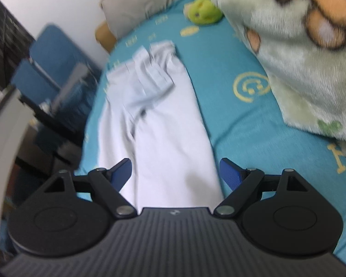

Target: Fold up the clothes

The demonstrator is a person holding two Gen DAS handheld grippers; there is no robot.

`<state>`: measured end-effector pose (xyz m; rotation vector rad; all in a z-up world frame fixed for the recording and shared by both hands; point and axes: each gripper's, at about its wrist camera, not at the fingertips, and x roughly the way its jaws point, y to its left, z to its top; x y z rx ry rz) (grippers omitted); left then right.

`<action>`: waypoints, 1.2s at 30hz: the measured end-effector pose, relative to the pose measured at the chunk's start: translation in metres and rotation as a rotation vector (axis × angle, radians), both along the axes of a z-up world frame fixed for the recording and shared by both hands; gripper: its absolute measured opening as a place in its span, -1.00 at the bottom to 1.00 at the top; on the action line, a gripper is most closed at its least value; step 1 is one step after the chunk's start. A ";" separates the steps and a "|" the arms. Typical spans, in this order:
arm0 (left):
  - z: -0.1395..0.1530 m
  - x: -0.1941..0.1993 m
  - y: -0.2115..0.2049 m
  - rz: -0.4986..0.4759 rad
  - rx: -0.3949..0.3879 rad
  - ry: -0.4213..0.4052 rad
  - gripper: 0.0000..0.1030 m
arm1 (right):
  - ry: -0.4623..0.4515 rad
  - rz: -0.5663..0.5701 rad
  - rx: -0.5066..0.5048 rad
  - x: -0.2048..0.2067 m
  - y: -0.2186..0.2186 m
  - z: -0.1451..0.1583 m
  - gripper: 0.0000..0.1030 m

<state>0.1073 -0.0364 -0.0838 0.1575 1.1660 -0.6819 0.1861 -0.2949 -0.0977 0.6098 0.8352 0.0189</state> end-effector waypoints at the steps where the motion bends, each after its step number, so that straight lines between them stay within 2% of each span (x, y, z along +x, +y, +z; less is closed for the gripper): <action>1: 0.006 -0.001 0.009 0.034 -0.024 -0.024 0.15 | 0.013 0.001 0.000 -0.002 -0.001 -0.002 0.64; 2: 0.012 -0.001 0.018 0.068 -0.044 -0.051 0.35 | 0.023 -0.005 0.002 -0.004 -0.003 -0.004 0.64; 5: 0.024 0.000 0.049 0.210 -0.051 -0.135 0.50 | 0.055 -0.040 0.000 -0.008 -0.009 -0.008 0.64; 7: 0.023 0.010 0.068 0.337 -0.057 -0.131 0.59 | 0.083 -0.066 -0.003 -0.011 -0.012 -0.012 0.64; 9: 0.019 0.025 0.082 0.435 -0.014 -0.117 0.58 | 0.114 -0.084 -0.006 -0.014 -0.015 -0.017 0.64; 12: 0.010 0.043 0.097 0.506 0.015 -0.062 0.58 | 0.174 -0.099 0.002 -0.017 -0.017 -0.028 0.64; 16: -0.007 0.053 0.099 0.512 0.013 0.008 0.51 | 0.249 -0.085 0.063 -0.015 -0.016 -0.042 0.64; 18: -0.015 0.056 0.099 0.508 0.011 0.034 0.52 | 0.265 -0.060 0.040 -0.012 -0.010 -0.044 0.68; 21: -0.017 0.051 0.090 0.460 0.030 0.022 0.60 | 0.289 -0.025 -0.026 -0.008 0.002 -0.044 0.68; 25: -0.020 0.043 0.077 0.367 0.047 0.040 0.59 | 0.356 0.023 -0.030 -0.011 0.014 -0.042 0.68; 28: -0.020 0.033 0.066 0.266 0.022 0.102 0.44 | 0.428 0.102 -0.083 -0.020 0.033 -0.040 0.68; 30: -0.020 0.026 0.062 0.245 0.034 0.121 0.21 | 0.456 0.147 -0.096 -0.028 0.043 -0.039 0.68; 32: -0.019 0.020 0.062 0.256 0.065 0.099 -0.23 | 0.467 0.180 -0.118 -0.036 0.050 -0.038 0.67; 33: -0.019 0.019 0.063 0.272 0.066 0.095 -0.34 | 0.467 0.206 -0.141 -0.040 0.055 -0.037 0.62; 34: -0.017 0.017 0.065 0.285 0.064 0.088 -0.54 | 0.467 0.232 -0.166 -0.044 0.061 -0.036 0.59; 35: -0.013 0.015 0.067 0.291 0.051 0.074 -0.64 | 0.465 0.254 -0.187 -0.048 0.067 -0.034 0.50; 36: -0.009 0.012 0.068 0.297 0.038 0.061 -0.67 | 0.462 0.277 -0.205 -0.052 0.072 -0.032 0.33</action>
